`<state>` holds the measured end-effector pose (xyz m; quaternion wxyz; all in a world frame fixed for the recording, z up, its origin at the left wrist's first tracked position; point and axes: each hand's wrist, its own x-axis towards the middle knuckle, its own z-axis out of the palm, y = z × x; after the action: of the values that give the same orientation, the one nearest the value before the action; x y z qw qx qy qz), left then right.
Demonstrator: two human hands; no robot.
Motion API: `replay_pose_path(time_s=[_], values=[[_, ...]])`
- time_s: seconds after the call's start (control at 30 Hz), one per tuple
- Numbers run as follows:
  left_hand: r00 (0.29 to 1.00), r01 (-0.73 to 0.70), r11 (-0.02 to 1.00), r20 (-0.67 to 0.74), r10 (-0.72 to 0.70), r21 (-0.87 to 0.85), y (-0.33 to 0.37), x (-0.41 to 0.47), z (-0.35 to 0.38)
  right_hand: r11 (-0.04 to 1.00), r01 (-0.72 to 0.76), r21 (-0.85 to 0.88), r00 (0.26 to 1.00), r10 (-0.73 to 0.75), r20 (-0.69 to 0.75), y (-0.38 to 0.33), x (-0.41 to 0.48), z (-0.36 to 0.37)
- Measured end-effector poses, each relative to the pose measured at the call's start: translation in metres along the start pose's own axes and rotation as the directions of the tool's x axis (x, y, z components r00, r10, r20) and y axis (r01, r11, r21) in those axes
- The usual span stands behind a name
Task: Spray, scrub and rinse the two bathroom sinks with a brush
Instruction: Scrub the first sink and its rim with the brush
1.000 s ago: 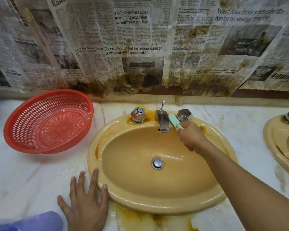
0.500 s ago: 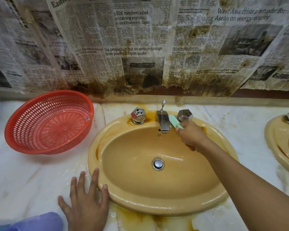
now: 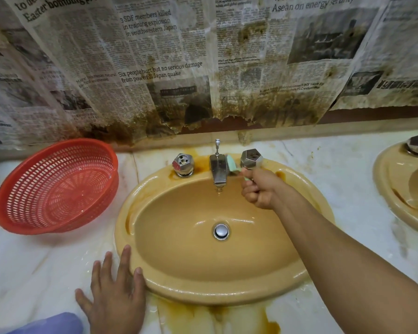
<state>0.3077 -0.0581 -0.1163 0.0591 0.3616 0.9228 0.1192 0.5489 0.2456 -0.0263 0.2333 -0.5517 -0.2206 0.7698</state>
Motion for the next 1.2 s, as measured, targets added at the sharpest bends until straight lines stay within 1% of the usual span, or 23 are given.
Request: replay_pose_path(time_s=[0.1,0.33,0.4,0.6,0.67,0.8,0.9,1.0,1.1,1.2], values=[[1.000,0.001,1.000,0.001,-0.001,0.018,0.001,0.000,0.000,1.000,0.010,0.027,1.000,-0.009,-0.010,-0.010,0.013,0.011],[1.000,0.011,1.000,0.019,-0.011,0.028,0.004,-0.001,-0.002,0.994,-0.087,0.071,0.996,0.085,0.024,0.009,-0.001,-0.013],[1.000,0.013,1.000,0.027,-0.014,0.026,0.004,-0.002,-0.002,0.994,-0.082,0.073,0.996,0.080,0.029,0.009,0.000,-0.013],[1.000,-0.008,1.000,0.023,0.007,0.025,0.004,-0.003,-0.004,1.000,-0.010,0.021,0.999,0.011,-0.046,-0.015,0.018,0.014],[1.000,-0.011,1.000,0.027,0.011,0.023,0.003,-0.004,-0.004,1.000,-0.018,0.010,0.998,0.018,-0.065,-0.008,0.013,0.011],[1.000,-0.017,1.000,0.027,0.016,0.015,0.002,-0.004,-0.004,0.996,-0.078,0.039,0.996,0.080,-0.044,0.014,-0.008,-0.006],[0.999,-0.025,1.000,0.026,0.024,0.017,0.001,-0.004,-0.004,0.999,-0.049,0.020,0.998,0.050,-0.044,0.010,-0.007,-0.005],[0.999,-0.036,0.999,0.039,0.035,0.028,-0.001,-0.005,-0.003,0.999,-0.016,-0.031,0.996,0.013,-0.089,-0.006,0.005,0.007],[0.998,-0.039,0.999,0.043,0.038,0.024,-0.002,-0.005,-0.003,0.999,-0.033,-0.017,0.995,0.031,-0.098,-0.008,0.007,0.010],[0.998,-0.044,0.999,0.043,0.044,0.007,-0.002,-0.006,-0.003,0.997,-0.071,0.020,0.994,0.072,-0.077,0.013,-0.006,0.001]])
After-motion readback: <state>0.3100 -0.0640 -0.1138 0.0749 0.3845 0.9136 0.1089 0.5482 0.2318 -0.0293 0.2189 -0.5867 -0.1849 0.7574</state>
